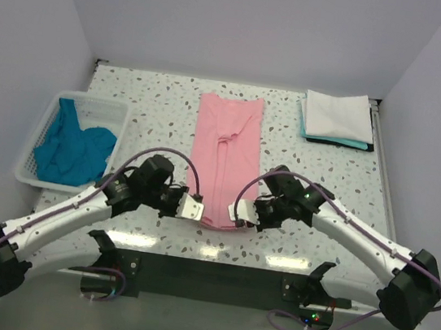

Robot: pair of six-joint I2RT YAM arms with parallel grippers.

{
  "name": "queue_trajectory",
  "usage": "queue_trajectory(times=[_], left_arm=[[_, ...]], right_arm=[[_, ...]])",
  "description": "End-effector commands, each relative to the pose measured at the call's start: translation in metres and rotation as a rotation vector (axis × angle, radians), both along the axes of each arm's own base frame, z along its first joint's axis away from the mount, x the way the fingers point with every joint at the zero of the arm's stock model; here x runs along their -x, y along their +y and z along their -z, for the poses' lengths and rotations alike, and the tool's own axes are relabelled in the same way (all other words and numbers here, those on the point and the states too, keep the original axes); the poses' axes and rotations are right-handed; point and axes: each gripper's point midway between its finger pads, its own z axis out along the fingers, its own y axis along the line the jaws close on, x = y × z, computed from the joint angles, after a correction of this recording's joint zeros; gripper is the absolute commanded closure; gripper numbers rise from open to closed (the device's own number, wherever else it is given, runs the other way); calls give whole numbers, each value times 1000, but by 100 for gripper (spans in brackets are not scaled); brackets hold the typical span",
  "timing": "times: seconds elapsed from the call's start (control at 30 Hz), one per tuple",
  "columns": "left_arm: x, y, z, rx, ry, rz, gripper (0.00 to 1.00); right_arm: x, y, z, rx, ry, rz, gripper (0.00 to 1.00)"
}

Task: Fold and stack the t-shirts
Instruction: Fold the tshirt

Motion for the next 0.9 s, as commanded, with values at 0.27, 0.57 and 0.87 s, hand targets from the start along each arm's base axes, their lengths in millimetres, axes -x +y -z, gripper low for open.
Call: queue_trajectory(times=[0.27, 0.57, 0.87], left_arm=[[-90, -5, -57, 40, -57, -61, 100], [-176, 3, -77, 43, -45, -132, 100], [-242, 3, -61, 19, -24, -187, 100]], right_arm=[[-80, 21, -64, -73, -24, -3, 100], [-146, 22, -70, -78, -1, -22, 100], [-208, 19, -47, -58, 43, -19, 100]])
